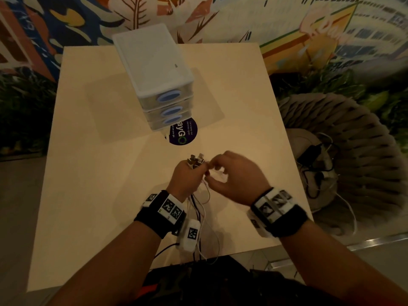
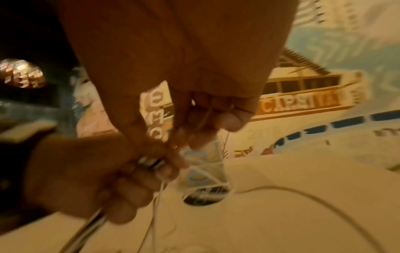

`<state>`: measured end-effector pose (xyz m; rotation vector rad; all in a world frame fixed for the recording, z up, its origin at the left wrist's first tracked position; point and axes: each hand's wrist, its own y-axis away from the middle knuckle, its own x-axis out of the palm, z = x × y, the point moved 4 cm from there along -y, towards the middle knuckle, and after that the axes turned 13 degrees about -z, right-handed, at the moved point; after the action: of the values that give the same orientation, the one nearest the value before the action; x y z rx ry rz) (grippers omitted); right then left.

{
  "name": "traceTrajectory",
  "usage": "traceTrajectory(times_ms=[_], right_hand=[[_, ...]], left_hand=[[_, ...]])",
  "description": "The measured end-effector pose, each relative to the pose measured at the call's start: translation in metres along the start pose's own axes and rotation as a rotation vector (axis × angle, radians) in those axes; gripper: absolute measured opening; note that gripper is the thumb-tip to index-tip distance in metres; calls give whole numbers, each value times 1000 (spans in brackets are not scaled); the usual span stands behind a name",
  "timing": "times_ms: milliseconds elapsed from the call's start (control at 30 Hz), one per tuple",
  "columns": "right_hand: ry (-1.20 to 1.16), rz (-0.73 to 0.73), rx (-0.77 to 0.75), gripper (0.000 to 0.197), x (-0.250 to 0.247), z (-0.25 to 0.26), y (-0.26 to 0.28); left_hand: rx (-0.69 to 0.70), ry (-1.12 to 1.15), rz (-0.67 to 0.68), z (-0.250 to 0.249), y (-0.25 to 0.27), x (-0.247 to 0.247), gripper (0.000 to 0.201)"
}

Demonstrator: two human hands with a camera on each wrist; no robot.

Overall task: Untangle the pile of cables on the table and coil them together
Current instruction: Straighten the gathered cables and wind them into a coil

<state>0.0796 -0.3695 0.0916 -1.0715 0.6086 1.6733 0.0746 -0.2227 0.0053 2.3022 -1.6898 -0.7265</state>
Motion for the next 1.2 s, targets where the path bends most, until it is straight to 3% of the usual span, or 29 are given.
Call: traceTrajectory(times_ms=[200,400,600,900,1067,1200], right_hand=[[15,118,172,28,32,-14,-10],[-96,174,96,35,31,-15,-1],[-87,56,-135,36,20,-14,19],[-57,17,-192,24,-1,-32,68],[-45,-23,-149,21,-5,-24,57],[9,29,-178,28,6,-15,46]], left_hand=[[-112,87,-26,4,-4,-7,39],[-81,34,13,5,-2,-12,38],[-119,48,-36,7,-4,-18,43],[-219,130,-41,18,-12,-31,38],[-228,48,58,9,-4,-23,38],[-170,51,164,2,2,-18,39]])
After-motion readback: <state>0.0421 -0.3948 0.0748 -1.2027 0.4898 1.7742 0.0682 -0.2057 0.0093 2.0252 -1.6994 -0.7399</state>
